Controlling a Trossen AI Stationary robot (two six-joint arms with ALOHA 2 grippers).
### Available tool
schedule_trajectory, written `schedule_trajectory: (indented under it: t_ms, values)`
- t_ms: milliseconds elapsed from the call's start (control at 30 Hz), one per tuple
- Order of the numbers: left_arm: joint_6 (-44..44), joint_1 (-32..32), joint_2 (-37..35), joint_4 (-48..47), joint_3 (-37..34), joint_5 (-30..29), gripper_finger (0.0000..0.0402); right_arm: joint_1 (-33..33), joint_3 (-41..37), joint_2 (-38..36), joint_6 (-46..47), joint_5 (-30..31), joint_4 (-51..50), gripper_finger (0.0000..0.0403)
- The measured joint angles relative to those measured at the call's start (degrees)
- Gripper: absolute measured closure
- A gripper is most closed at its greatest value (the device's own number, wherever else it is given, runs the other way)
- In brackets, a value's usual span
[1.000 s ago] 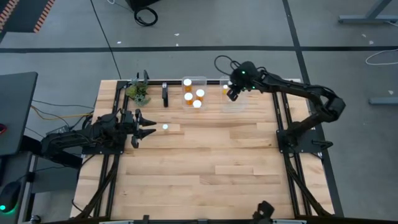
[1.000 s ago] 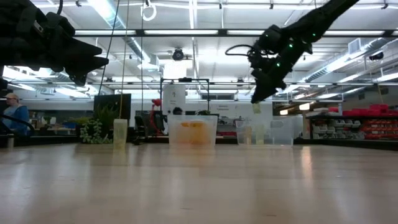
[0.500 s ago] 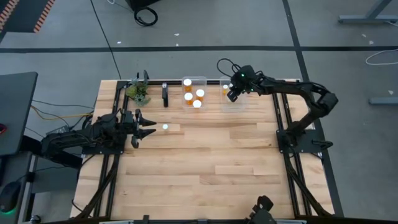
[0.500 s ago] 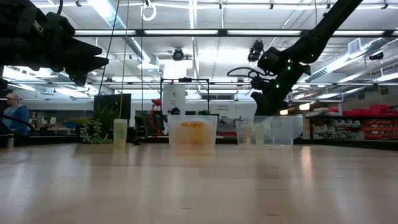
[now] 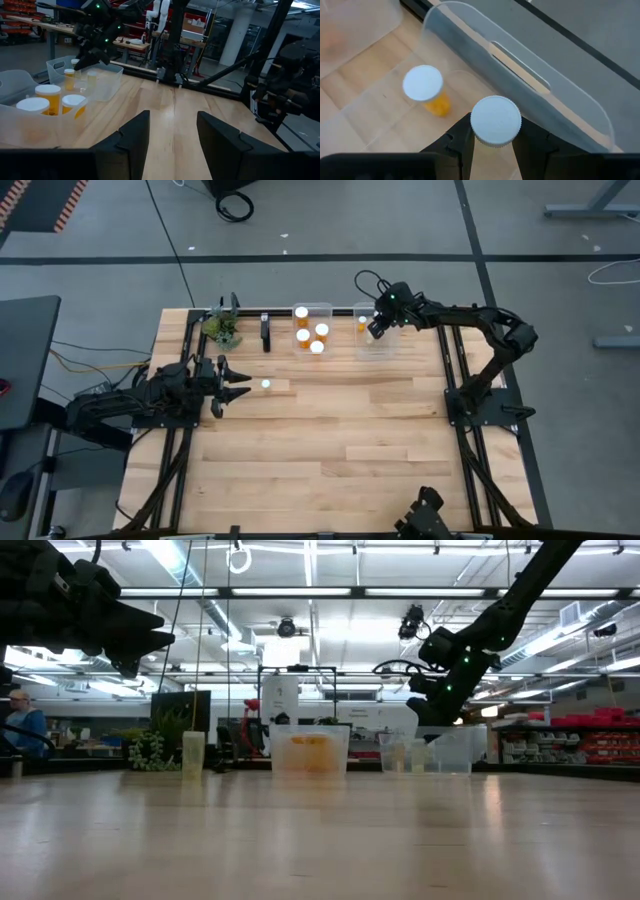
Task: Pick and place medicine bottles into bin by pill shape (circle, oval)
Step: Put the small yellow pill bottle into the right transparent bin
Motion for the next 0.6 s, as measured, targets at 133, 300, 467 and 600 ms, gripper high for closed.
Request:
schedule_trajectory:
  t_ms: [133,300,467,600]
  values:
    - [0.0,0.0,0.0,0.0,0.0,0.0,0.023,0.19,0.0,0.0,0.25,-0.2,-0.03,0.0276]
    - [0.0,0.0,0.0,0.0,-0.02,0.0,0.023,2.21,0.0,0.0,2.43,0.95,-0.27,0.0276]
    - [-0.02,0.0,0.0,0.01,0.0,0.0,0.023,3.72,0.02,0.0,3.71,2.5,0.85,0.0276]
    - [0.0,0.0,0.0,0.01,0.0,0.01,0.023,3.74,0.02,0.0,5.65,2.75,0.9,0.0276]
